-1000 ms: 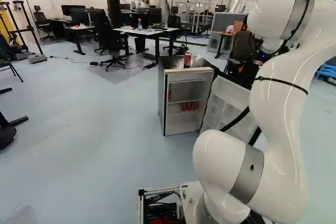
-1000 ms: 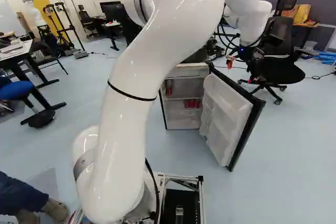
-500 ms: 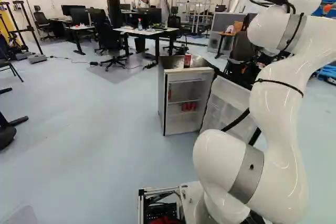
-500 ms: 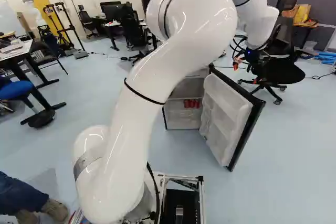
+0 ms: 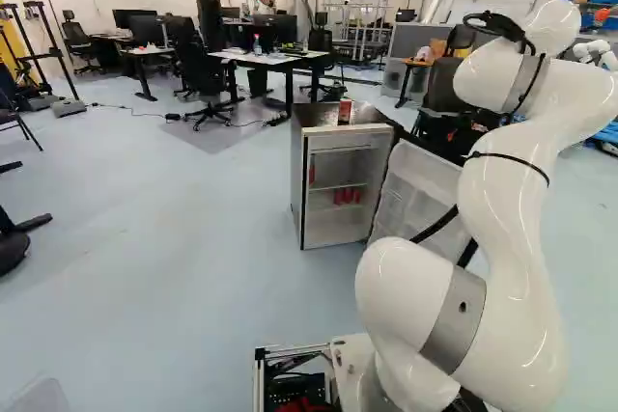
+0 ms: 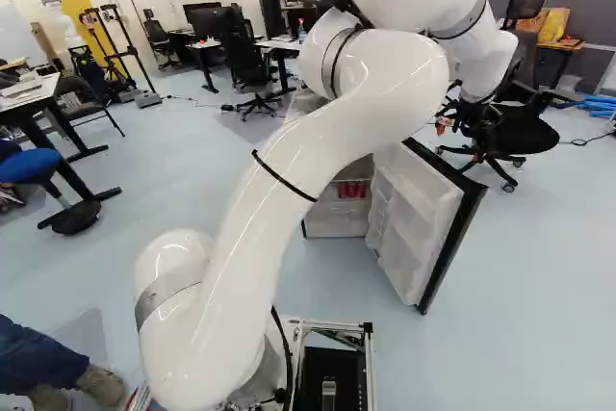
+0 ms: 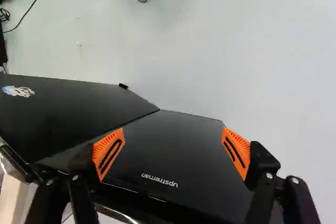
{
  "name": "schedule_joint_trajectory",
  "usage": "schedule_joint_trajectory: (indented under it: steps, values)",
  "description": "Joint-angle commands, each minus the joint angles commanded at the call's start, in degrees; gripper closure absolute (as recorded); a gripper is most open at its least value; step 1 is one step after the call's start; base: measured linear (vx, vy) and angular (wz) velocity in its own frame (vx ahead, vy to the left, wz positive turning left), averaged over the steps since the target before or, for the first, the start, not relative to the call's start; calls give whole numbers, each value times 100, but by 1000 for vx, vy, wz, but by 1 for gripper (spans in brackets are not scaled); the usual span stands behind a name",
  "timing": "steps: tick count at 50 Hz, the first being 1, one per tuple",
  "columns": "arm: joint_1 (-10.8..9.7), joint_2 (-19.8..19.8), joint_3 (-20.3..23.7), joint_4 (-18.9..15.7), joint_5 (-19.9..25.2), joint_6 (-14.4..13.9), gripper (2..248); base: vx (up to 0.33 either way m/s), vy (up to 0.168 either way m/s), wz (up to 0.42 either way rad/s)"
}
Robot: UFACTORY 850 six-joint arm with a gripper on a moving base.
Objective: Grab a drink from the fridge
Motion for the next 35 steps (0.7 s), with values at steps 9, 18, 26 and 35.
schedule_joint_trajectory:
  steps: [9, 18, 26, 35]
  values:
    - [0, -96, -36, 0, 0, 0, 3, 0, 0, 0]
    - [0, -96, -36, 0, 0, 0, 3, 0, 0, 0]
    - [0, -96, -36, 0, -9, 0, 3, 0, 0, 0]
    - [-2, -90, -25, 0, -74, 0, 3, 0, 0, 0]
